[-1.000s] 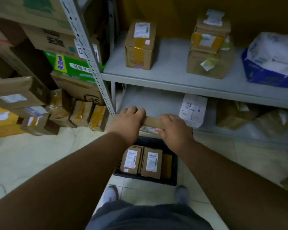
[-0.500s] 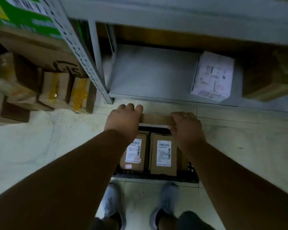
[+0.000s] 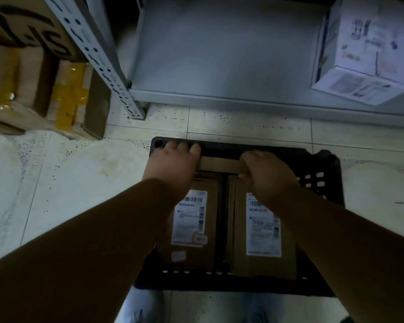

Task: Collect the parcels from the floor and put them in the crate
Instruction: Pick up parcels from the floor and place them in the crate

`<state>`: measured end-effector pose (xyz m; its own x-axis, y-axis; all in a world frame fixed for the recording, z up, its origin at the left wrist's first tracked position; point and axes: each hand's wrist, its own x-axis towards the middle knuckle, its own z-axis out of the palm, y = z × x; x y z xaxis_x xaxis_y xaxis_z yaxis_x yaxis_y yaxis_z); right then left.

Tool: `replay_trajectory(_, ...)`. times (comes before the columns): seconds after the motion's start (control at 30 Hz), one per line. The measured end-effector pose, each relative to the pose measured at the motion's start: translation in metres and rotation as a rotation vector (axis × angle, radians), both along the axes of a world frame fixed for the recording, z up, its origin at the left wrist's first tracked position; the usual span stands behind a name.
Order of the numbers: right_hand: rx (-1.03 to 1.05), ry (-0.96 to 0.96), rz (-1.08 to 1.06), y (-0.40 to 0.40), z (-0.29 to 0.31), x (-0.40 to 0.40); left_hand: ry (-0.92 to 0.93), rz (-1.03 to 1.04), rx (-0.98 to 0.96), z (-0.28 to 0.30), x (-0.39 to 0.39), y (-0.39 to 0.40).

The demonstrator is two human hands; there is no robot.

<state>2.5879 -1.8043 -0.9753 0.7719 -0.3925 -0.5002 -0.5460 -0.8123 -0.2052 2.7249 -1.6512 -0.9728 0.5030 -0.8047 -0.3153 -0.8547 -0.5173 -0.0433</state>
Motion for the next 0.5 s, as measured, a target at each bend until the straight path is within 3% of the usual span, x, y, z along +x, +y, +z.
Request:
replay_trajectory(0.23, -0.132, 0.055, 0.142, -0.003, -0.044, 0.018, -0.092, -0.055, 0.169, -0.046, 0.017, -0.008)
replay_trajectory(0.5, -0.071, 0.113, 0.007, -0.004, -0.076, 0.017, -0.119, -0.161, 0.240, -0.071, 0.014, -0.016)
